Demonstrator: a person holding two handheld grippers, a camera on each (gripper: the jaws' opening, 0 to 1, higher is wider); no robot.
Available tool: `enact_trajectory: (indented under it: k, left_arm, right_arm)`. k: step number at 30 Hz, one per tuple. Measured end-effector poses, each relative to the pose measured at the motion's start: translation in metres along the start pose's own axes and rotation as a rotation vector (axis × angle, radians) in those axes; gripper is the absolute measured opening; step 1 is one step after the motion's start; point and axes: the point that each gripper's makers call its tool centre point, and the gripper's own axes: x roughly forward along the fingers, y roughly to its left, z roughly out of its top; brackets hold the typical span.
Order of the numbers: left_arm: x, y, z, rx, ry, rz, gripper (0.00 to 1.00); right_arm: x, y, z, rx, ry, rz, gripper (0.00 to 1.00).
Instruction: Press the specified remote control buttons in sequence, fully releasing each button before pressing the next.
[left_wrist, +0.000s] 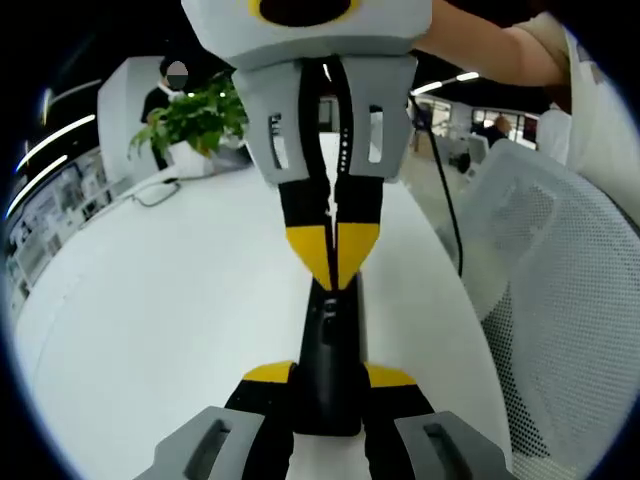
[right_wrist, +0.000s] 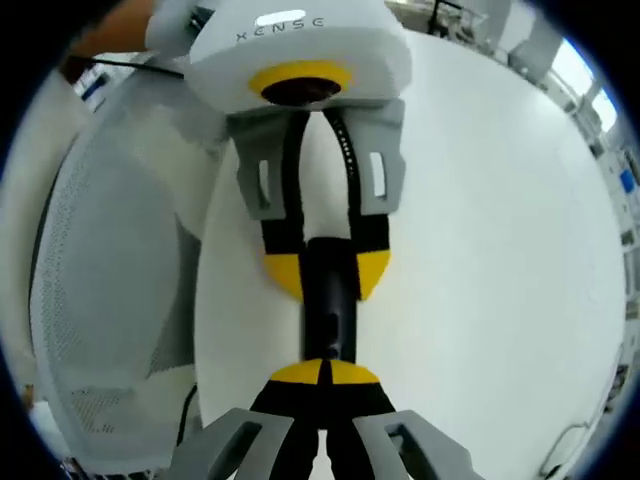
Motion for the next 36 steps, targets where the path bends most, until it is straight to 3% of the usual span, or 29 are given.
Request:
enact_trajectory:
  k: [19,36]
  left_arm:
    - [0.000,0.000,0.000,-0.004,-0.007,0.001,0.24]
    - [0.001,0.001,0.000,-0.003,-0.005,0.001,0.24]
  right_arm:
    - [0.012,-0.007,0.001,0.002,-0.003,-0.006,0.00]
    - [0.015,-0.004,0.002,0.012,0.033,-0.016,0.00]
